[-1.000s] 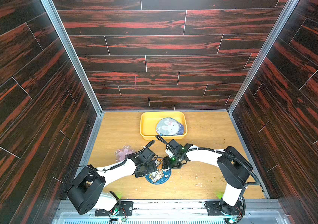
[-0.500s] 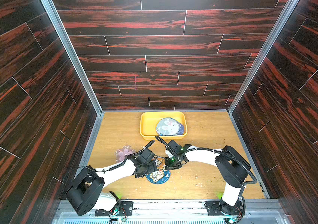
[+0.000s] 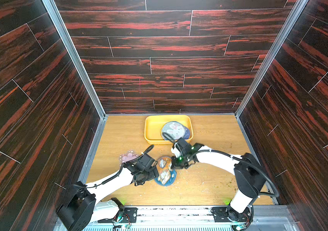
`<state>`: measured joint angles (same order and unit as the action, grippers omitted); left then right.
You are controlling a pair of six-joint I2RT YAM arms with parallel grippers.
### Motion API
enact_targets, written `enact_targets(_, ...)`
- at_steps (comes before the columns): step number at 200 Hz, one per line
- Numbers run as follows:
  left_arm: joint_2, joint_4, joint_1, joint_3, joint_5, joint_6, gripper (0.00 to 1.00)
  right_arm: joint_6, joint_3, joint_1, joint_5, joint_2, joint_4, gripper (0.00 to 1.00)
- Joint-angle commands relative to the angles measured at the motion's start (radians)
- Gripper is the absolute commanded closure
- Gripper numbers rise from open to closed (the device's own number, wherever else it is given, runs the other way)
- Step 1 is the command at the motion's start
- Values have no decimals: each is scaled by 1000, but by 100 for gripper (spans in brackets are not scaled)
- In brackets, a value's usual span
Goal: Put the coasters into the storage box
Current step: Pick up the coaster from the center of the board, then place the coaster in the storage box.
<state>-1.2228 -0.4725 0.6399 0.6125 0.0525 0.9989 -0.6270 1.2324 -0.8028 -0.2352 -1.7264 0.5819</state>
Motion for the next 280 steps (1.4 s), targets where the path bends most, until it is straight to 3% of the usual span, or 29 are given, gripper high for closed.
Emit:
enact_targets(1,43,-47,-18,-13,3,-6,4,46,96,33,-20,67,96,100)
enact_targets(84,59,-43,-43,-11,17,-16,3,163,516,222,-85,-65,206,100)
enact_targets(130,54,-35,-46,-5,18,-11,3,183,794,282,-147,-291,194,100)
enact_targets(194,62,-31,-52,-17,13,6,3,140,1298,301,-234,-685,283,100)
enact_targets(217,68,-33,-54,-18,10,9,3,122,1311,319,-228,-743,285,100)
enact_targets(280,82,-37,-62,-23,1,14,3,163,1133,390,-137,-754,300,100)
